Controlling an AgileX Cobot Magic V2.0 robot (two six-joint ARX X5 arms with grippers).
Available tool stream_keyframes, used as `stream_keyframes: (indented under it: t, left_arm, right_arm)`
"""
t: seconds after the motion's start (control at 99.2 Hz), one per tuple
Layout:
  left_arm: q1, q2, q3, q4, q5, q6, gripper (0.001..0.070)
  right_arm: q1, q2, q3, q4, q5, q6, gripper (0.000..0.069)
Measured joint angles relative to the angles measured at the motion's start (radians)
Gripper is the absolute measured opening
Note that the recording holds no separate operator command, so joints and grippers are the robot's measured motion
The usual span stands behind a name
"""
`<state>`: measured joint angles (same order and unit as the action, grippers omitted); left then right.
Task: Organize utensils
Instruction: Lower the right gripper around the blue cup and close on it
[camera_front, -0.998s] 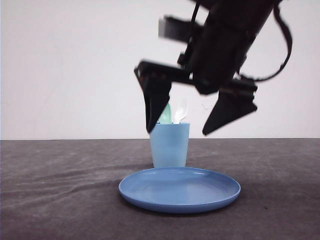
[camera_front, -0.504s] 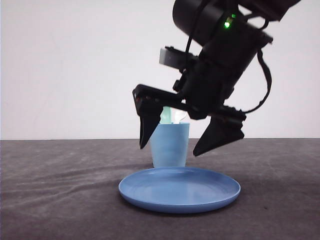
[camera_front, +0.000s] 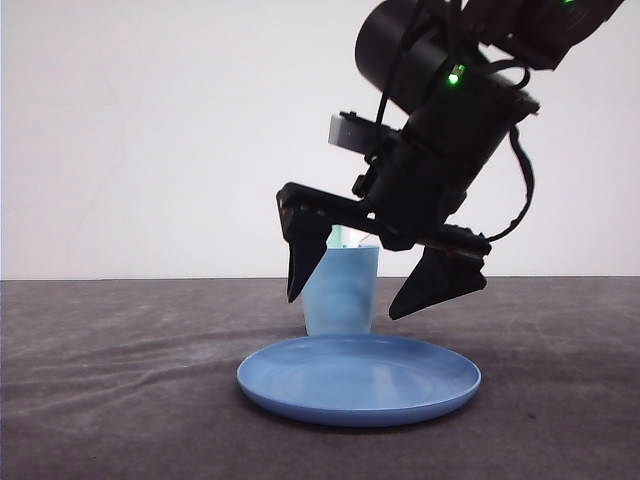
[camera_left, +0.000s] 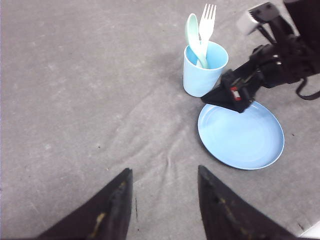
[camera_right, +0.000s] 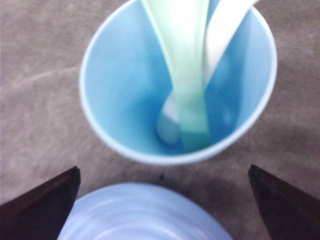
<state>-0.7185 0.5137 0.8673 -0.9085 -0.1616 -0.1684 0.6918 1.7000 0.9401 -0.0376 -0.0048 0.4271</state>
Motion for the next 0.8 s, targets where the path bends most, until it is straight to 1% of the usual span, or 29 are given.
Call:
stream_keyframes:
  t: [0.262, 0.797]
  left_arm:
    - [0.000, 0.000, 0.000, 0.000, 0.000, 0.006, 0.0240]
    - [0.000, 0.000, 0.000, 0.000, -0.013, 0.019, 0.0240]
  right_arm:
    - [-0.004, 0.047, 0.049, -0.002, 0.024, -0.007, 0.0679]
    - [-0.031, 0.150, 0.179, -0.020, 0.020, -0.047, 0.0679]
